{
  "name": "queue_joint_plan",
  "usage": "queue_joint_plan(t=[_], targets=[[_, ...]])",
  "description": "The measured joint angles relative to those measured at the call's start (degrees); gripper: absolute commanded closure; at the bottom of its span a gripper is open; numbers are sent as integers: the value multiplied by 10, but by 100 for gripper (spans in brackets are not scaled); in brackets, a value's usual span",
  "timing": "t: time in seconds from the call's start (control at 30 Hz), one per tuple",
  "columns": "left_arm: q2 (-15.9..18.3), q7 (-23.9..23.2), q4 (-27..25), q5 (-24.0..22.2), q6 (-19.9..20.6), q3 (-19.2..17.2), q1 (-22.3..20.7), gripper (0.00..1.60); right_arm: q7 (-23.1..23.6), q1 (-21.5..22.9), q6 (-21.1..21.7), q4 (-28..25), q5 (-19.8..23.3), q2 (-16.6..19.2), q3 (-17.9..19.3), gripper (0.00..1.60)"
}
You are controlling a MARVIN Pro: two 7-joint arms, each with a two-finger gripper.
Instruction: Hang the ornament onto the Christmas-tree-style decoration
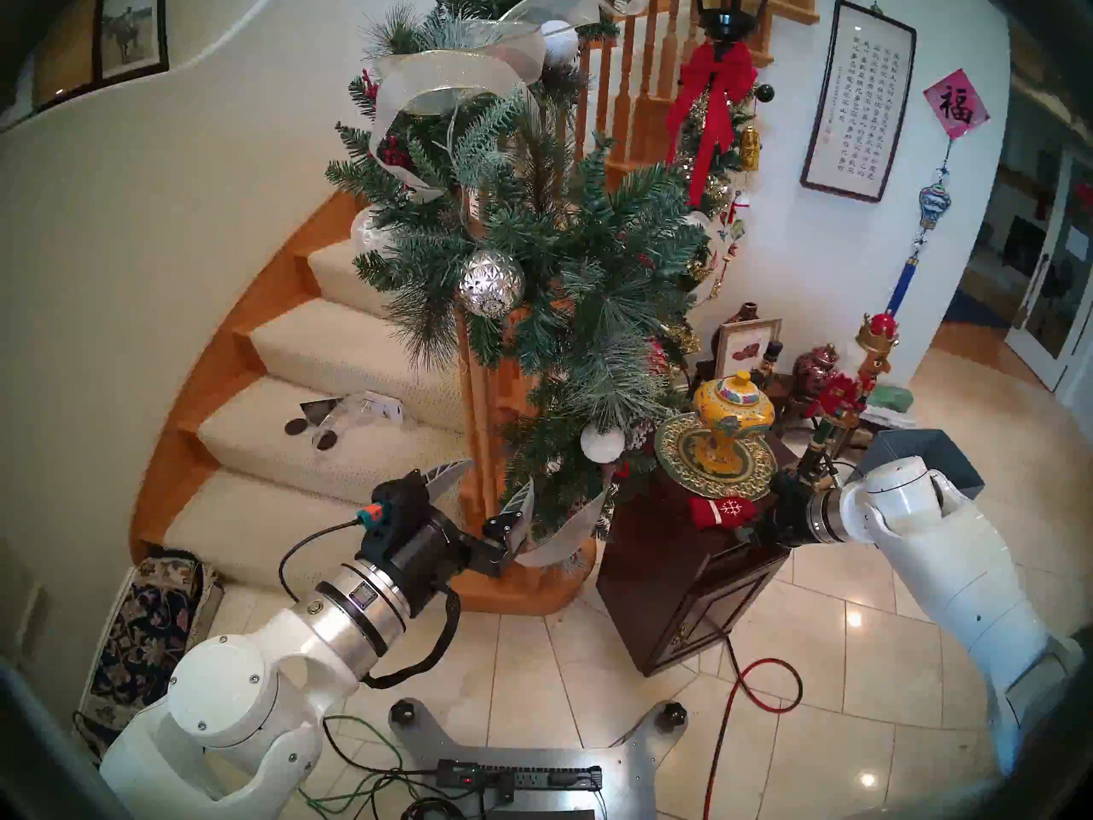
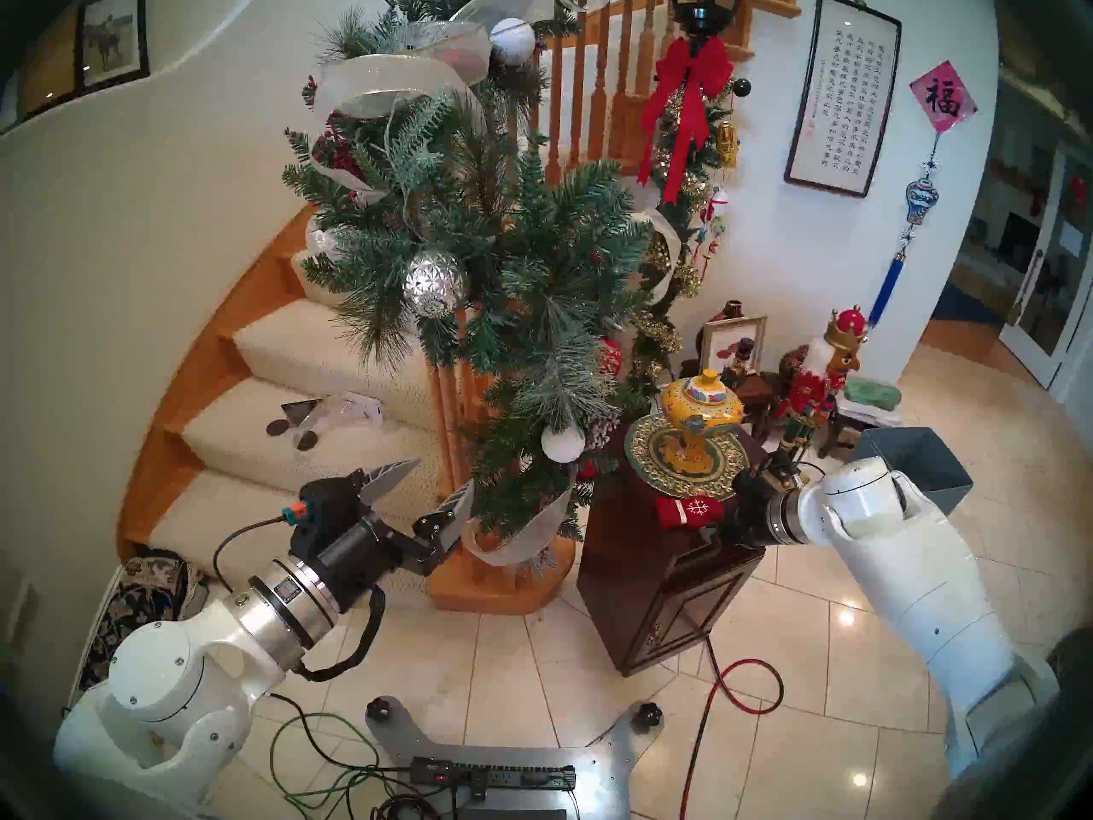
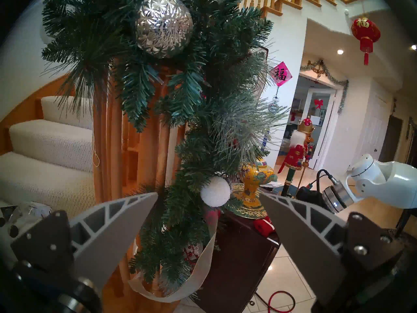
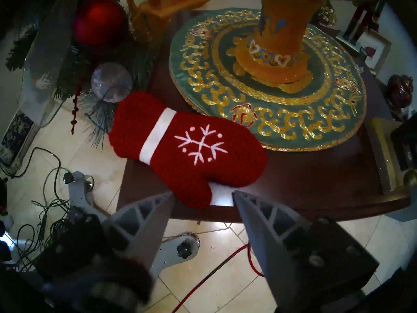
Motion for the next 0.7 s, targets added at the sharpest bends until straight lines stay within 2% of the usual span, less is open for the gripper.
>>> queue_joint_plan(t=[0.03, 0.1, 0.13, 0.17, 0.2, 0.23, 0.33, 0.4, 0.63, 0.67, 0.7], targets=[[0, 0, 0, 0, 0, 0, 0, 0, -1, -1, 0, 0, 1, 0, 1, 55], [0, 0, 0, 0, 0, 0, 0, 0, -2, -4, 0, -1, 2, 0, 2, 81], [0, 0, 0, 0, 0, 0, 0, 0, -3, -5, 0, -1, 3, 0, 2, 89], [0, 0, 0, 0, 0, 0, 0, 0, -4, -8, 0, -2, 4, 1, 3, 89], [0, 0, 0, 0, 0, 0, 0, 0, -5, -9, 0, -2, 5, 1, 3, 111], [0, 0, 0, 0, 0, 0, 0, 0, -5, -11, 0, -3, 6, 1, 3, 124], [0, 0, 0, 0, 0, 0, 0, 0, -7, -15, -1, -4, 8, 1, 4, 149], [0, 0, 0, 0, 0, 0, 0, 0, -9, -17, -1, -4, 10, 1, 5, 159], [0, 0, 0, 0, 0, 0, 0, 0, -13, -25, -4, -7, 16, 3, 10, 157], [0, 0, 0, 0, 0, 0, 0, 0, -13, -27, -4, -8, 18, 3, 11, 119], [0, 0, 0, 0, 0, 0, 0, 0, -14, -29, -4, -9, 19, 3, 12, 112]])
